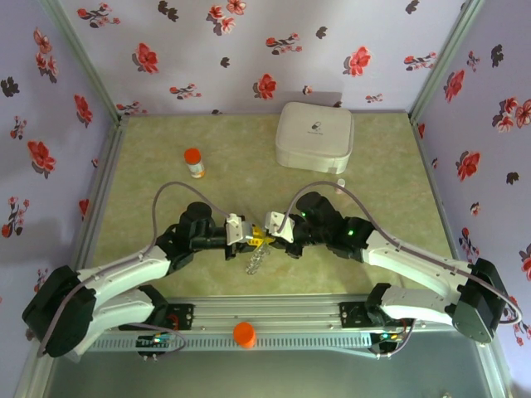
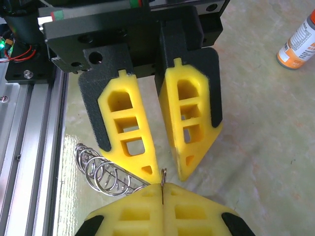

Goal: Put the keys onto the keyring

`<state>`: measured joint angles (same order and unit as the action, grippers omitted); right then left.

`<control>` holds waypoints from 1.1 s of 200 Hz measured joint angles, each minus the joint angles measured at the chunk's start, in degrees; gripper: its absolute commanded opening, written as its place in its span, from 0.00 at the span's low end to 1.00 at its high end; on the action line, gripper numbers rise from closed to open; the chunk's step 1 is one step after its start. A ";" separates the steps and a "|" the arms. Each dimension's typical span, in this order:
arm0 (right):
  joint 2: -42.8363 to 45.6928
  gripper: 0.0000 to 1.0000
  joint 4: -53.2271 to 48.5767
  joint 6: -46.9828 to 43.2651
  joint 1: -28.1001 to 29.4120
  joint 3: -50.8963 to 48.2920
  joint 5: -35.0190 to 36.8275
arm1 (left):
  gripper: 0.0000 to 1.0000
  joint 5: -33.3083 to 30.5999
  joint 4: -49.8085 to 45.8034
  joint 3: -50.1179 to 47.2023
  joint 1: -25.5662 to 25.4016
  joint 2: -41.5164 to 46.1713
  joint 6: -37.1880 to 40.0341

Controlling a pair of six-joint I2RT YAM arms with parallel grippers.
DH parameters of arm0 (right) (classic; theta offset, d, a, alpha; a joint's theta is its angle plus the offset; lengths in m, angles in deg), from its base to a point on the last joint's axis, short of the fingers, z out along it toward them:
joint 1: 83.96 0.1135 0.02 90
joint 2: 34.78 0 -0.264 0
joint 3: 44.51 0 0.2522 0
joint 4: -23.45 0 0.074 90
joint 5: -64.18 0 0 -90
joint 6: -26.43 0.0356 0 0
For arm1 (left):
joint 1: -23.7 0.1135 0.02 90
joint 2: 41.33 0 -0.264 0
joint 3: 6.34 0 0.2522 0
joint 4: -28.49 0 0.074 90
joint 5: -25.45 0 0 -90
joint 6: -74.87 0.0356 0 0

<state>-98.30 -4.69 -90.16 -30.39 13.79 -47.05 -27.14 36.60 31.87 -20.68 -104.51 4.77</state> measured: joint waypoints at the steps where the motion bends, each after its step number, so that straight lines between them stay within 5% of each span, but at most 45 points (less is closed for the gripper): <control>1: 0.00 0.00 0.00 0.00 0.00 0.00 0.00 | 0.13 0.02 -0.02 0.00 0.00 0.00 -0.02; 110: -0.28 0.00 0.55 -0.42 0.13 0.00 0.31 | 0.00 0.20 -0.04 0.15 -0.31 -0.15 -0.83; 125: -0.11 0.27 0.61 0.15 0.09 -0.02 0.48 | 0.00 0.15 0.09 0.13 -0.35 -0.13 -0.90; 138: 0.98 0.36 2.56 1.73 -0.37 -0.98 0.39 | 0.00 0.13 1.49 0.00 -0.66 -0.09 -0.90; 181: 12.24 0.43 6.64 8.66 -3.21 -7.63 0.24 | 0.00 -1.57 6.64 -2.51 -0.90 0.90 -0.92; 220: 11.76 0.43 7.43 14.73 -3.15 -10.86 0.09 | 0.00 -2.82 9.40 -3.21 -1.01 0.90 -0.92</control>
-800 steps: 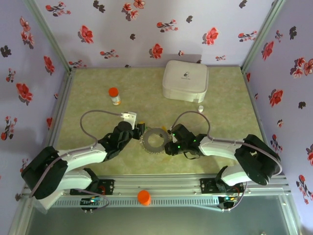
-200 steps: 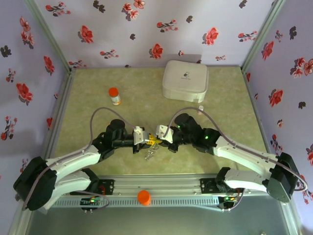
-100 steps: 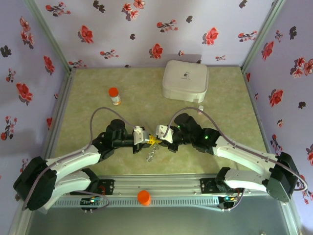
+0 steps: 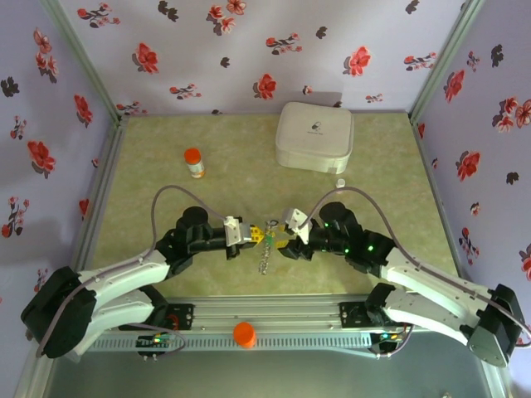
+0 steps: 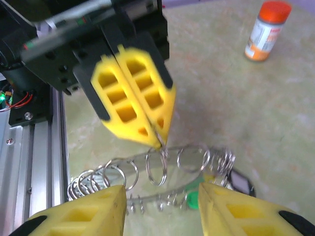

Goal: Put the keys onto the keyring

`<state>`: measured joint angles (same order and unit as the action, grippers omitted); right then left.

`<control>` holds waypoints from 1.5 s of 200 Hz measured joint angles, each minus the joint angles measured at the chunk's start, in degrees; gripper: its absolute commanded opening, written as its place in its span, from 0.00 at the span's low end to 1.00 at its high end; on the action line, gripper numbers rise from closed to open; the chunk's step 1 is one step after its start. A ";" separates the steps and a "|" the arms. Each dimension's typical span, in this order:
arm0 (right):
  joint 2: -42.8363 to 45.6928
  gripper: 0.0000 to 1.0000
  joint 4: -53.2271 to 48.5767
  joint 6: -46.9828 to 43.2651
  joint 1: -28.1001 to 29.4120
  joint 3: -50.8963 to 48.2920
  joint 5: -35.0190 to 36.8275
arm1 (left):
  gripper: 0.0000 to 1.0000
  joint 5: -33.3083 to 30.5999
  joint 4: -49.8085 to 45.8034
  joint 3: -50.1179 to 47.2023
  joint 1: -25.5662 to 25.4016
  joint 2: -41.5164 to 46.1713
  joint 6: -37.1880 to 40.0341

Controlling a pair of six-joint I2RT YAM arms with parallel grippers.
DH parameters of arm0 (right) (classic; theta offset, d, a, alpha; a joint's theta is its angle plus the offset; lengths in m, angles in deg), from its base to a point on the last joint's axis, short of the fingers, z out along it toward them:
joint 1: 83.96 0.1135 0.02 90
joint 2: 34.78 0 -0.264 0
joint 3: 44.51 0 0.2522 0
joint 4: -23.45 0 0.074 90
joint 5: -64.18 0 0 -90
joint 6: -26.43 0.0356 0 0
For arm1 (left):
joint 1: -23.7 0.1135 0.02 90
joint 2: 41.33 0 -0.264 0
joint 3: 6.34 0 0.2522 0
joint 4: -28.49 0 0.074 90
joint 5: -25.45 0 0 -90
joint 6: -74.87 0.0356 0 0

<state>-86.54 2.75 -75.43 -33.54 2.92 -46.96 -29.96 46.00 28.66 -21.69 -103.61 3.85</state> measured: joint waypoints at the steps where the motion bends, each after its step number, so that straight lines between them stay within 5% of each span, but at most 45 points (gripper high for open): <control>1: -0.04 0.43 0.02 0.04 0.00 -0.04 0.00 | 0.00 -0.02 0.04 0.00 0.00 0.00 0.00; 159: -0.37 0.37 3.72 -2.95 4.04 -0.92 -2.38 | 0.00 -1.18 1.29 -0.04 -0.02 0.00 0.02; 215: 2.27 0.25 3.76 -4.39 4.04 -2.75 3.96 | 0.00 -1.16 1.29 -0.04 -0.02 0.00 0.02; 300: -2.89 0.25 10.34 -6.73 4.24 -2.75 7.37 | 0.00 -1.11 1.31 -0.42 -0.48 0.00 -0.63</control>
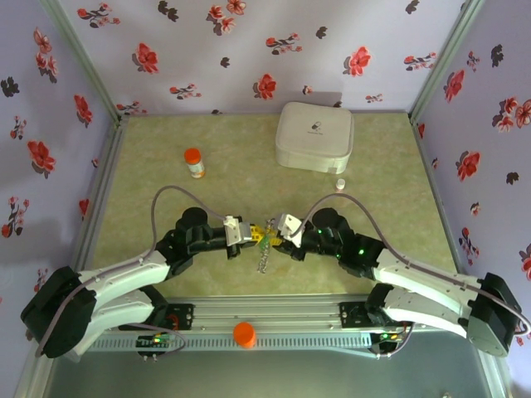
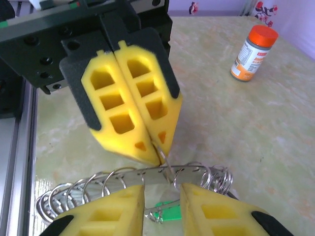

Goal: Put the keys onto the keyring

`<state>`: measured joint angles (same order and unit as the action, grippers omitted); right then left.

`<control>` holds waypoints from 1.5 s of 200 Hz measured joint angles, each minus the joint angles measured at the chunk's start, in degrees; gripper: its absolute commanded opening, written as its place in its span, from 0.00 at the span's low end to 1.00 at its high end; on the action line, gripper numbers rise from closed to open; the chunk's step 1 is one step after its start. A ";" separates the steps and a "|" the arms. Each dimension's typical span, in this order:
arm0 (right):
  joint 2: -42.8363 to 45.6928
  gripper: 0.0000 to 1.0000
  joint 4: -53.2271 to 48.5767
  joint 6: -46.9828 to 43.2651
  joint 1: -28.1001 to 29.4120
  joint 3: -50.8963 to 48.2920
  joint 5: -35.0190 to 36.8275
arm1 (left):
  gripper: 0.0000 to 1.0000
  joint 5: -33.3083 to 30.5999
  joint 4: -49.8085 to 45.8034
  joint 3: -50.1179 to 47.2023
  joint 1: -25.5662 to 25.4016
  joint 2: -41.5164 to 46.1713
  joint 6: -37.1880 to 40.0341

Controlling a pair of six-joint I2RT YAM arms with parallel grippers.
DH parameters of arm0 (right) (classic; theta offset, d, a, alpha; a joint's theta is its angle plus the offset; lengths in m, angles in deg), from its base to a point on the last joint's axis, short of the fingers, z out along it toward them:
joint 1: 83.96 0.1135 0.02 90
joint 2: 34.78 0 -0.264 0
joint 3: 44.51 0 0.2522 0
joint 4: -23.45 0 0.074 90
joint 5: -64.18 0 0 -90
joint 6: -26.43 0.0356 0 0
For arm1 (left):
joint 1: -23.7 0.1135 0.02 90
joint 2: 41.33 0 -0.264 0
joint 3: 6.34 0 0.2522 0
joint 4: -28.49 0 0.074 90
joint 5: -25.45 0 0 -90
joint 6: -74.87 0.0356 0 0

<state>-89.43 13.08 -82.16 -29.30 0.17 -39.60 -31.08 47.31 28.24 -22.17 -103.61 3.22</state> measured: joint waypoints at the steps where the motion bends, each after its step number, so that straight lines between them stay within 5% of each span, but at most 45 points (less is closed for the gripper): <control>1: -0.02 0.25 0.04 -0.02 0.02 0.00 0.00 | 0.00 0.00 0.00 0.00 0.00 0.00 0.00; 98: -2.01 0.15 1.40 -2.45 0.11 0.72 -0.61 | 0.00 0.31 0.37 0.00 -0.02 0.00 -0.42; 129: -2.75 0.00 1.05 -3.48 0.11 1.31 -1.46 | 0.00 0.74 0.37 0.00 0.00 0.00 -0.44; 156: -3.15 0.00 0.31 -3.80 0.11 1.73 -1.75 | 0.00 0.63 0.13 -0.04 0.00 -0.02 -0.48; 195: -3.98 0.00 -0.85 -3.93 0.04 2.49 -2.84 | 0.13 0.72 0.02 -0.13 0.00 -0.39 -1.36; 229: -4.98 0.00 -1.99 -3.93 0.00 2.95 -3.48 | 0.12 1.07 -0.04 -0.13 -0.07 -1.46 -1.51; 249: -5.20 0.00 -3.02 -3.93 -0.02 3.30 -3.52 | 0.00 1.31 -0.07 -0.13 -0.15 -1.84 -1.60; 268: -5.07 0.09 -3.67 -3.96 -0.15 3.43 -3.30 | 0.00 1.29 -0.07 -0.13 -0.22 -1.88 -1.66; 300: -2.71 0.10 -5.33 -4.59 -0.11 3.43 -2.56 | 0.00 1.73 0.50 -0.11 -0.83 -1.84 -1.44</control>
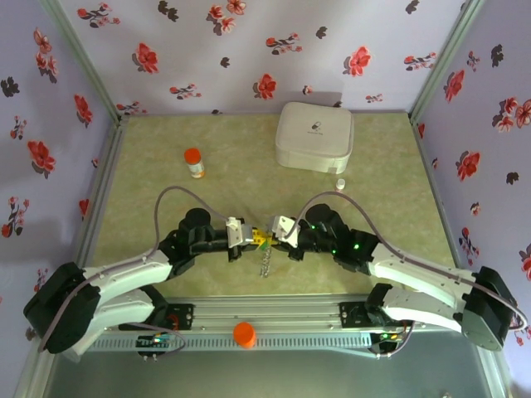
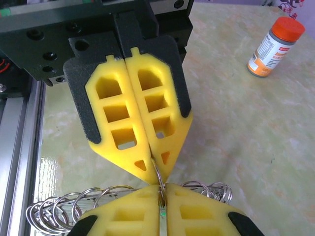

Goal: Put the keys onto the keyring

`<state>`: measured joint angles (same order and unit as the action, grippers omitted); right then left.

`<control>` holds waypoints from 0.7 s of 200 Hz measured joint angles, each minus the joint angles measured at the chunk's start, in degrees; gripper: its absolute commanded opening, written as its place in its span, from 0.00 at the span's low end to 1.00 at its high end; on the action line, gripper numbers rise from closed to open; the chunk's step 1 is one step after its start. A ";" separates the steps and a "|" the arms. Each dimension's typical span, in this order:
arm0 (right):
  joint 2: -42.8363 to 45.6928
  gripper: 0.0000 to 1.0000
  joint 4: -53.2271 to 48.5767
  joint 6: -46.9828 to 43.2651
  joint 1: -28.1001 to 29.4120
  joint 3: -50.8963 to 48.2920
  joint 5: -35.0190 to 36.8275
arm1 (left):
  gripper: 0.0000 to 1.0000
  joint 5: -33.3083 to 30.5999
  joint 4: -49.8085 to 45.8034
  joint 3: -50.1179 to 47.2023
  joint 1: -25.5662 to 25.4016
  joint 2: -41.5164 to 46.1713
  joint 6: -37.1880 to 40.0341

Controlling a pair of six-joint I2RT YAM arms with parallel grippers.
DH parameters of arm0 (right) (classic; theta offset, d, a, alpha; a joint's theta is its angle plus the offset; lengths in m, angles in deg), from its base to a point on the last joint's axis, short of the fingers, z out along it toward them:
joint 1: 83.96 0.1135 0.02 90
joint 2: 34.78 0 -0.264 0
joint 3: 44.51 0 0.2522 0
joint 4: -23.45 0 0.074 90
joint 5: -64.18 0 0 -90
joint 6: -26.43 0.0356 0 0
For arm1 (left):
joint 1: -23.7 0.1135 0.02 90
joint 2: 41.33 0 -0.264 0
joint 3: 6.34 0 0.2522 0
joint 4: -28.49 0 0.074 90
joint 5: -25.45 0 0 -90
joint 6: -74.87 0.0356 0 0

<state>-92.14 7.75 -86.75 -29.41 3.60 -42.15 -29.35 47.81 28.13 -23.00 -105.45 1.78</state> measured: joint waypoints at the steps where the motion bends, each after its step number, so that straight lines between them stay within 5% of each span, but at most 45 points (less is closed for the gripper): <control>1: 0.07 0.10 -0.04 -0.02 0.00 0.00 0.02 | 0.00 0.00 0.02 0.00 -0.02 0.00 0.00; 73: 1.31 0.00 -1.27 -1.36 0.00 0.02 0.07 | 0.00 0.04 0.33 0.00 -0.20 0.02 -0.02; 140: 0.11 0.00 -0.90 -0.66 -0.07 0.11 -0.59 | 0.09 -0.04 0.09 0.00 -0.24 -0.37 -0.44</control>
<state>-92.03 6.86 -87.41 -29.48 3.71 -42.74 -29.39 47.90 28.13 -23.24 -105.82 1.34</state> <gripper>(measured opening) 0.050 0.085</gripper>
